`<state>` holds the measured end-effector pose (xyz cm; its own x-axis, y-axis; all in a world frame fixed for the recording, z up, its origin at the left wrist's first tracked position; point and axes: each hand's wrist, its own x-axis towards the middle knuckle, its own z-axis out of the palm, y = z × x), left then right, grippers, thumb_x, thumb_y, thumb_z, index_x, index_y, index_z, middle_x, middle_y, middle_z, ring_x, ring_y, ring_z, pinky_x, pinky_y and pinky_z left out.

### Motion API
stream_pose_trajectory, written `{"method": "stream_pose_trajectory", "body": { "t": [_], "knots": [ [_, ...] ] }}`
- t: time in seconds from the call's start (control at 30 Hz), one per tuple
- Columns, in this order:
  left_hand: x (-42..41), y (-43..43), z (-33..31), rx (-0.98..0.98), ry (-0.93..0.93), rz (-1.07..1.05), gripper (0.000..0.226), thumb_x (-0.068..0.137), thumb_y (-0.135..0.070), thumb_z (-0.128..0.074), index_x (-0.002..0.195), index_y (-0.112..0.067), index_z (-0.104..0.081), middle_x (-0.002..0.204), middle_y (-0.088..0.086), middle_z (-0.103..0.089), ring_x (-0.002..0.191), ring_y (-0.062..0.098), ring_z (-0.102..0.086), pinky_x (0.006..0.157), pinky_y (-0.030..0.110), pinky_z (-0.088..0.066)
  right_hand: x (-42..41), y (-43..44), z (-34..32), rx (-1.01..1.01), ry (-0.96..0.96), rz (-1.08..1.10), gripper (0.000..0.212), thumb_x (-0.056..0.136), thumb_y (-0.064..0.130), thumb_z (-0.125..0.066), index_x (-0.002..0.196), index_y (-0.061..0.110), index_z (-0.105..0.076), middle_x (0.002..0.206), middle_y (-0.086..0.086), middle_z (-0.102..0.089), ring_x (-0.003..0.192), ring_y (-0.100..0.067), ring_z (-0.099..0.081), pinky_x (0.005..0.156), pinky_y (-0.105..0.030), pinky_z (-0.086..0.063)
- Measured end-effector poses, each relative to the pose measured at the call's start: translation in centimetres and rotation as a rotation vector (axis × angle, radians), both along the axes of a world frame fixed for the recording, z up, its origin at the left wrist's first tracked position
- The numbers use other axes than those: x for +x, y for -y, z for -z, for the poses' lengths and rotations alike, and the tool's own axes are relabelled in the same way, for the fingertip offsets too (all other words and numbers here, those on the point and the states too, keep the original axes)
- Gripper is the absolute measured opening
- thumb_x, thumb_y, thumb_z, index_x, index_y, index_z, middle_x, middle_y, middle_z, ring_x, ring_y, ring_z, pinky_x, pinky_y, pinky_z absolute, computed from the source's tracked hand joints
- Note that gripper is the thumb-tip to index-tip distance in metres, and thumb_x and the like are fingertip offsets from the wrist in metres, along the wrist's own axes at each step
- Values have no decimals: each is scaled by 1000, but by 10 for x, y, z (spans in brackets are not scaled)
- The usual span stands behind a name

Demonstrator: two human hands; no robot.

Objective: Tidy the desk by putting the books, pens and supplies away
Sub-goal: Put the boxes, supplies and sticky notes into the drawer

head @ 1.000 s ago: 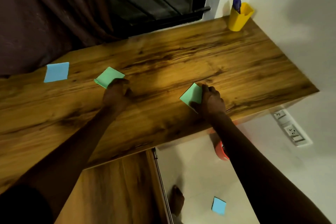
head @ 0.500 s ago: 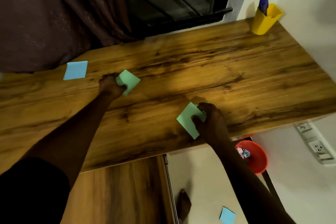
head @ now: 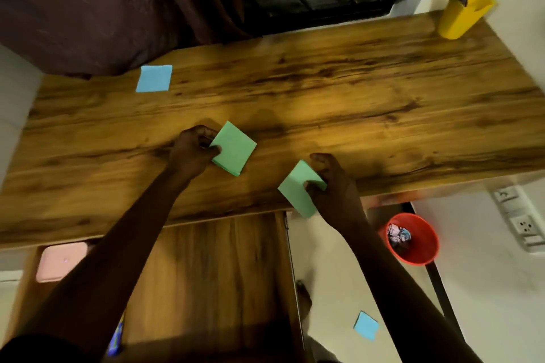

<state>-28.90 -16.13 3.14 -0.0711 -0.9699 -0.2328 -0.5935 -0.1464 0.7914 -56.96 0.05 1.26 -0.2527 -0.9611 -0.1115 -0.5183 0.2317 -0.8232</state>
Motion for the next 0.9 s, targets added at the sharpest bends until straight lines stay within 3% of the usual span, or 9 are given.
{"method": "stream_pose_trajectory", "body": {
  "t": [0.07, 0.23, 0.37, 0.5, 0.63, 0.8, 0.9],
  "knots": [
    [10, -35, -10, 35, -71, 4, 25, 85, -1, -76, 104, -16, -69, 90, -1, -73, 85, 19, -70, 69, 36, -61, 14, -6, -6, 4, 5, -77, 60, 91, 18, -72, 145, 27, -47, 118, 7, -65, 99, -9, -65, 71, -20, -52],
    [53, -108, -10, 191, -52, 205, 23, 82, -1, -80, 100, -15, -76, 86, 3, -78, 78, 19, -75, 61, 32, -62, 51, -25, -12, 23, -43, -305, 35, 90, 17, -70, 126, 18, -67, 115, 0, -73, 101, -16, -70, 82, -40, -59],
    [84, -161, 16, 323, 65, 359, 21, 84, -2, -77, 96, -19, -78, 83, -8, -76, 73, 12, -73, 57, 28, -60, 83, -42, -11, 113, -109, -431, 28, 93, 21, -67, 121, 20, -69, 117, 0, -73, 105, -17, -68, 85, -35, -57],
    [96, -203, 54, 363, 187, 434, 20, 88, -4, -72, 105, -11, -79, 98, 2, -76, 79, 7, -71, 58, 20, -56, 109, -61, -1, 218, -244, -596, 25, 91, 22, -66, 115, 19, -68, 114, -3, -71, 104, -22, -67, 81, -34, -55],
    [101, -232, 91, 335, 286, 519, 23, 91, -6, -68, 111, -10, -78, 110, 5, -74, 83, 5, -66, 65, 13, -51, 133, -81, 19, 361, -393, -753, 34, 89, 21, -68, 123, 17, -67, 121, -5, -68, 111, -25, -63, 89, -32, -50],
    [103, -249, 122, 276, 307, 533, 21, 89, -6, -68, 105, -11, -80, 111, 6, -76, 96, 16, -71, 83, 31, -58, 142, -101, 44, 416, -589, -945, 41, 94, 17, -65, 134, 10, -58, 133, -11, -61, 124, -32, -57, 103, -40, -47],
    [98, -259, 130, 206, 366, 533, 19, 88, -11, -69, 102, -17, -81, 112, 0, -75, 97, 13, -70, 81, 25, -57, 145, -111, 52, 317, -731, -982, 37, 100, 12, -57, 137, 6, -55, 139, -14, -58, 131, -34, -52, 111, -43, -41]
  ]
}}
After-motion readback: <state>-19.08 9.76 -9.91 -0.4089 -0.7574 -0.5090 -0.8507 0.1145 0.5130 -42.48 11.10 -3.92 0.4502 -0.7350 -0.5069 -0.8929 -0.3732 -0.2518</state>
